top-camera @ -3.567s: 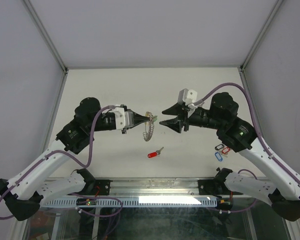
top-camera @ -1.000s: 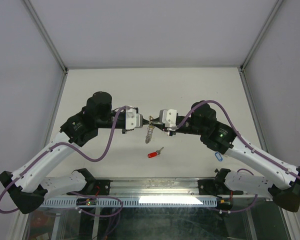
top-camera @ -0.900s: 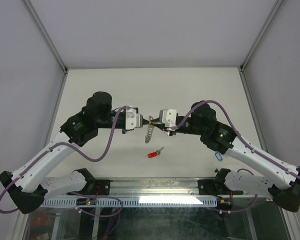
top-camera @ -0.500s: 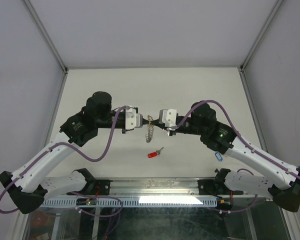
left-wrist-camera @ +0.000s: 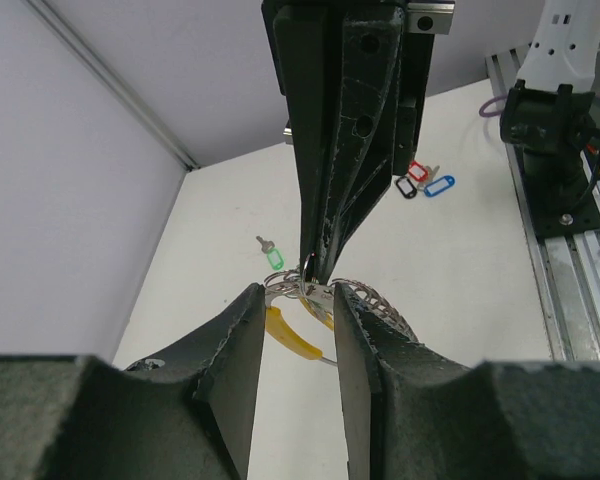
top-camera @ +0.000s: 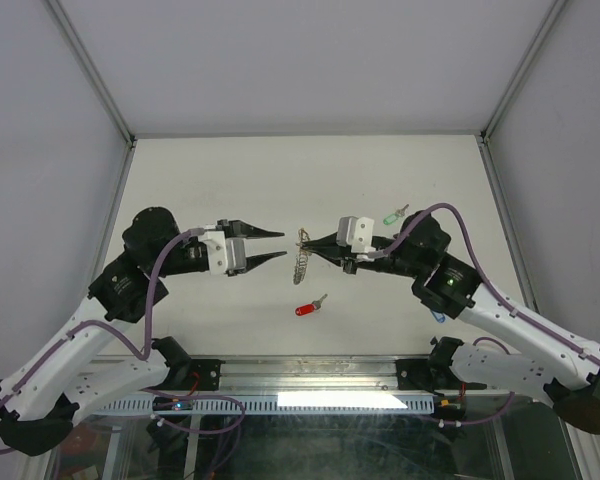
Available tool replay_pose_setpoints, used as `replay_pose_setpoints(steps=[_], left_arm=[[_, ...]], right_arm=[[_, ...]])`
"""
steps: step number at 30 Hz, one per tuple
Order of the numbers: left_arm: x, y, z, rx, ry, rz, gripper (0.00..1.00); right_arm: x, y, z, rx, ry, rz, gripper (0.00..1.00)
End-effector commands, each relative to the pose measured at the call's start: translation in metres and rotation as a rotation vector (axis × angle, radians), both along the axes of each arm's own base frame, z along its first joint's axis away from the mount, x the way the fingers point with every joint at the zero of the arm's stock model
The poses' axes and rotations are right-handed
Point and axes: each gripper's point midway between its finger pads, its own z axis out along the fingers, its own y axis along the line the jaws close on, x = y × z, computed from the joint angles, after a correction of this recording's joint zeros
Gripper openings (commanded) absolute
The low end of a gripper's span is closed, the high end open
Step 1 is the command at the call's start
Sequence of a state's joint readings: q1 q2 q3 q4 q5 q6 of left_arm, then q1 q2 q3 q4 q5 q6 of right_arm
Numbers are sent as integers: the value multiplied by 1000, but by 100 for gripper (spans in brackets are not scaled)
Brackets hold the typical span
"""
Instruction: Put the keys on the keyring
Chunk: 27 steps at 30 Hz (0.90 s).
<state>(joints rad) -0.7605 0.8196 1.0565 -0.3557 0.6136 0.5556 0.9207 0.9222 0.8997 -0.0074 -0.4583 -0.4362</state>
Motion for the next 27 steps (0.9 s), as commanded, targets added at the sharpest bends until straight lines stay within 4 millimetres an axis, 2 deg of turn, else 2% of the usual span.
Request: replay_pose_setpoints(steps=[1, 4, 11, 14, 20, 27], left_arm=[[-6, -3, 17, -112, 17, -10, 32], [-6, -1, 20, -148, 20, 1, 34], [-25, -3, 30, -199, -9, -94, 40], [-31, -4, 30, -202, -9, -130, 39], [-36, -7, 32, -200, -8, -173, 30], [-43, -8, 32, -197, -14, -219, 35]], right_arm=[[-16, 0, 48, 191, -37, 57, 0], [-23, -1, 54, 237, -30, 82, 0], [-32, -2, 64, 309, -37, 128, 0], [-34, -3, 65, 323, -63, 137, 0], [-42, -6, 74, 369, -125, 170, 0], [-48, -6, 80, 373, -177, 205, 0]])
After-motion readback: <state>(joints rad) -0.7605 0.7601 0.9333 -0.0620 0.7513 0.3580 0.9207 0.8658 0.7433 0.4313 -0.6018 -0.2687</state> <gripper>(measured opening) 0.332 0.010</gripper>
